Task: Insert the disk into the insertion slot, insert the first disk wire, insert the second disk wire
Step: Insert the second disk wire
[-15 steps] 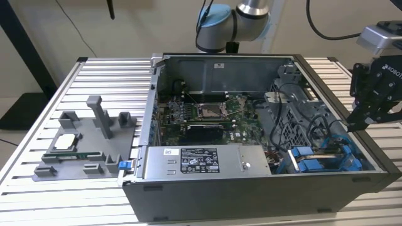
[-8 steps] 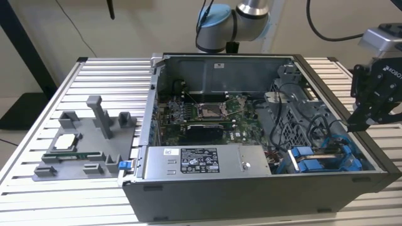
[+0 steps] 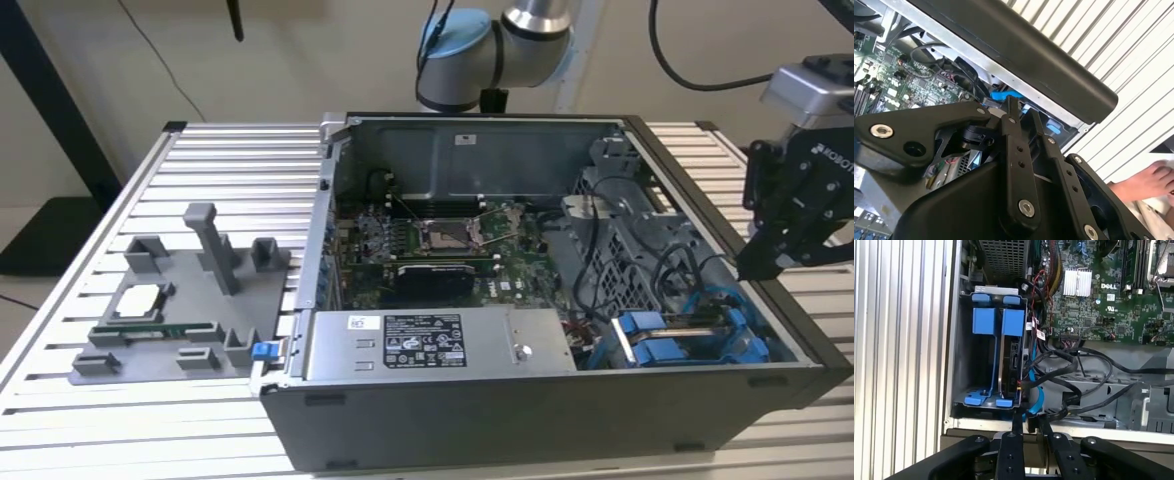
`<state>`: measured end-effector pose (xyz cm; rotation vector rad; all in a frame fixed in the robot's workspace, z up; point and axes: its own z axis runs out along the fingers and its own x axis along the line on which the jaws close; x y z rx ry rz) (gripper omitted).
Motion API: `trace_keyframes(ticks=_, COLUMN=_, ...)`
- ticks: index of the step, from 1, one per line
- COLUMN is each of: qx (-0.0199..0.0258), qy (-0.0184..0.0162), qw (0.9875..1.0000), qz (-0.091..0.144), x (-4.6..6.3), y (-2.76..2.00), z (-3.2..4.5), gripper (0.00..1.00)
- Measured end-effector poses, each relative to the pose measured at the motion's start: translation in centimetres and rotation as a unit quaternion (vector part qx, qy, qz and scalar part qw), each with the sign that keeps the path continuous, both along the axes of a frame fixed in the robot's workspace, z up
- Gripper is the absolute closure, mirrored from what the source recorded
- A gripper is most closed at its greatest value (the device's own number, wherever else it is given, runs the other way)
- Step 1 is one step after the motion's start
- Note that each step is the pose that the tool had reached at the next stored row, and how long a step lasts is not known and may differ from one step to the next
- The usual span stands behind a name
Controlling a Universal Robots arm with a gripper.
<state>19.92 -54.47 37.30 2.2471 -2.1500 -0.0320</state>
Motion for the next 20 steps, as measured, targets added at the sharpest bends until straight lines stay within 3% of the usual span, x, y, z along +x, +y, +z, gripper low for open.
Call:
trace_keyframes(ticks=13, qx=0.0044, qy=0.0, qw=1.0, qz=0.0, x=0.01, y=0.0, z=-0.16, gripper=0.0)
trace_keyframes(ticks=17, qx=0.0087, qy=0.0001, qw=1.0, qz=0.0, x=0.01, y=0.01, z=-0.22, gripper=0.0)
trace_keyframes(ticks=18, qx=0.0089, qy=0.0, qw=1.0, qz=0.0, x=0.01, y=0.01, z=-0.22, gripper=1.0)
trace_keyframes(ticks=20, qx=0.0089, qy=0.0, qw=1.0, qz=0.0, x=0.01, y=0.01, z=-0.23, gripper=1.0)
